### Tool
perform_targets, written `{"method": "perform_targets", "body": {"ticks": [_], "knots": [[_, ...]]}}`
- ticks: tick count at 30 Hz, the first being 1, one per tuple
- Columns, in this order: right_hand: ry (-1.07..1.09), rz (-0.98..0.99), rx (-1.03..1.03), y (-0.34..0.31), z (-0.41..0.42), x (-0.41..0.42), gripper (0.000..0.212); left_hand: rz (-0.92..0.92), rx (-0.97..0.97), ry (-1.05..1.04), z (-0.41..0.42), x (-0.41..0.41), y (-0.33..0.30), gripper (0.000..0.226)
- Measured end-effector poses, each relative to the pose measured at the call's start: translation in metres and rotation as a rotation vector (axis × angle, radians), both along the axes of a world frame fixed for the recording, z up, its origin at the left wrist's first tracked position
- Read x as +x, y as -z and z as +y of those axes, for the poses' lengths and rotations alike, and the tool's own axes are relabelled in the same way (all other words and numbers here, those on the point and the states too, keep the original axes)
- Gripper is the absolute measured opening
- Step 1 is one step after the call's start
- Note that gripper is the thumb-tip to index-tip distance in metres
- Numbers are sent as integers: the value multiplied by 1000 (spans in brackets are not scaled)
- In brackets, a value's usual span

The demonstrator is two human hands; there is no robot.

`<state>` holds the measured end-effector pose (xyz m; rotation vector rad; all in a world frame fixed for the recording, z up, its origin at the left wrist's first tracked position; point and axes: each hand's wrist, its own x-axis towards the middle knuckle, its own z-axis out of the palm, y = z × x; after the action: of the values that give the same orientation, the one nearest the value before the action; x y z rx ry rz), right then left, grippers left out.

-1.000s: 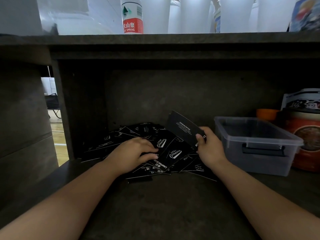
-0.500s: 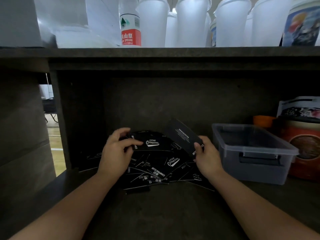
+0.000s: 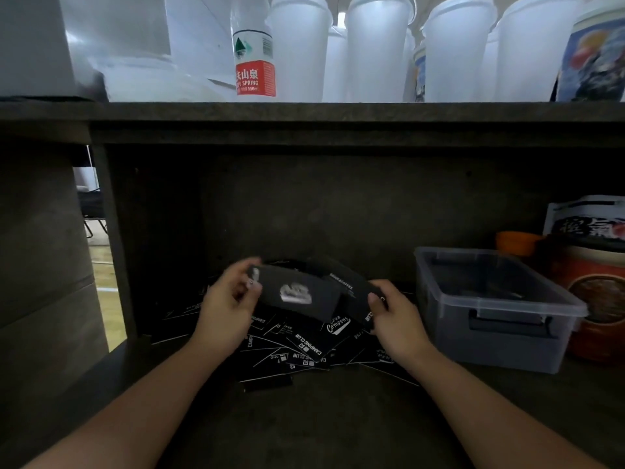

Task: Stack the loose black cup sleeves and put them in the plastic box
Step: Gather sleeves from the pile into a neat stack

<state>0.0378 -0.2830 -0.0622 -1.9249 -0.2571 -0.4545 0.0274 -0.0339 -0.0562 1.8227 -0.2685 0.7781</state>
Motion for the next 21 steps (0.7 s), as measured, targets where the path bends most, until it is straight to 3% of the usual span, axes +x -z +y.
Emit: {"method": "perform_targets", "body": {"ticks": [4,7,9,11,15,18,21], "knots": [[-107,-105,-256,1,2,-5,11,78,181,-54,-13,-1,3,31],[-133,-163,-341,0,2,-5,11,70,273,-101,-18,-2,5,59],[-165,-194,-336,-1,3,-6,12,43,295,-27,-21,-4,5,63],[-226,-201,-356,0,7,-9,10,39,201,89,-27,-11,3,41],[-235,-177,-512,5,13,-11,15,200,-241,179,-42,-17,-4,16],[-112,-221,-593,5,16,-14,23,290,-280,147,-45,-15,1,19],[-65,-325,-665,-1,23,-27,30,224,-215,47,-44,-15,0,19]]}}
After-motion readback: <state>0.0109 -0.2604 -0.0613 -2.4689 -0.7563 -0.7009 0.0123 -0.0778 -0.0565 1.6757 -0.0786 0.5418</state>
